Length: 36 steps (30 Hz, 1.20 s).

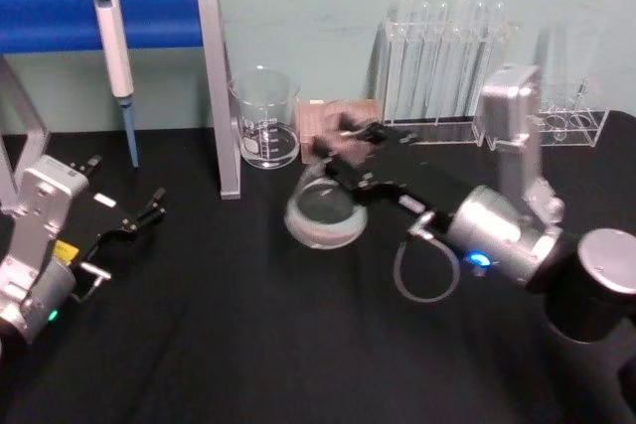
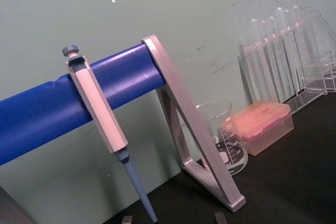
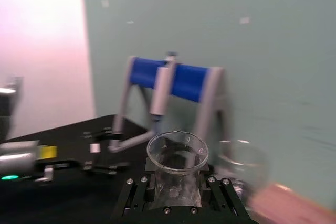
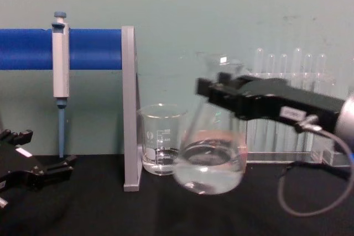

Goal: Grasp the erlenmeyer flask with one hand, shake it three times, then place it back.

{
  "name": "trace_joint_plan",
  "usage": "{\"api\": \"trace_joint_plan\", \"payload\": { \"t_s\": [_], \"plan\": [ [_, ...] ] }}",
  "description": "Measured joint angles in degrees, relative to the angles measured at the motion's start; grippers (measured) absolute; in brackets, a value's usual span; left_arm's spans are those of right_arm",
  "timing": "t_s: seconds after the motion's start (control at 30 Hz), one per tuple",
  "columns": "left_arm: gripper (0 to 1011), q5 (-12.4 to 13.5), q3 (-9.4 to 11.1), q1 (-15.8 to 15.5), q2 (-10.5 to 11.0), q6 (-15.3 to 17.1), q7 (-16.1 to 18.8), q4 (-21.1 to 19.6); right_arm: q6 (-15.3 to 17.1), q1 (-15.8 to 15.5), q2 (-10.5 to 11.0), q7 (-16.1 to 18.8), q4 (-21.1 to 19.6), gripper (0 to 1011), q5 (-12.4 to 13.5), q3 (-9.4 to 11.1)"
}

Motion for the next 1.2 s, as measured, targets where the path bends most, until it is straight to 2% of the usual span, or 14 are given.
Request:
{"api": "trace_joint_plan", "payload": {
  "t_s": [0.13,0.3,0.43,0.6,0.77,0.97,1.2],
  "plan": [
    [1001,0.0,0.0,0.0,0.0,0.0,0.0,0.0,0.1,2.1,-0.8,3.3,1.8,457,0.9,-3.1],
    [1001,0.0,0.0,0.0,0.0,0.0,0.0,0.0,0.1,3.3,-1.1,4.7,2.8,457,1.4,-4.9],
    [1001,0.0,0.0,0.0,0.0,0.0,0.0,0.0,-0.1,3.6,-1.0,4.6,3.0,457,1.6,-5.6],
    [1001,0.0,0.0,0.0,0.0,0.0,0.0,0.0,-1.2,2.6,-0.4,1.3,1.7,457,0.2,-5.5],
    [1001,0.0,0.0,0.0,0.0,0.0,0.0,0.0,-2.6,0.2,-0.2,-3.5,-0.7,457,-2.1,-4.0],
    [1001,0.0,0.0,0.0,0.0,0.0,0.0,0.0,-2.8,-4.9,0.1,-11.5,-5.3,457,-5.6,0.1],
    [1001,0.0,0.0,0.0,0.0,0.0,0.0,0.0,-2.0,-9.8,0.2,-18.3,-8.9,457,-7.6,5.2]
  ]
}}
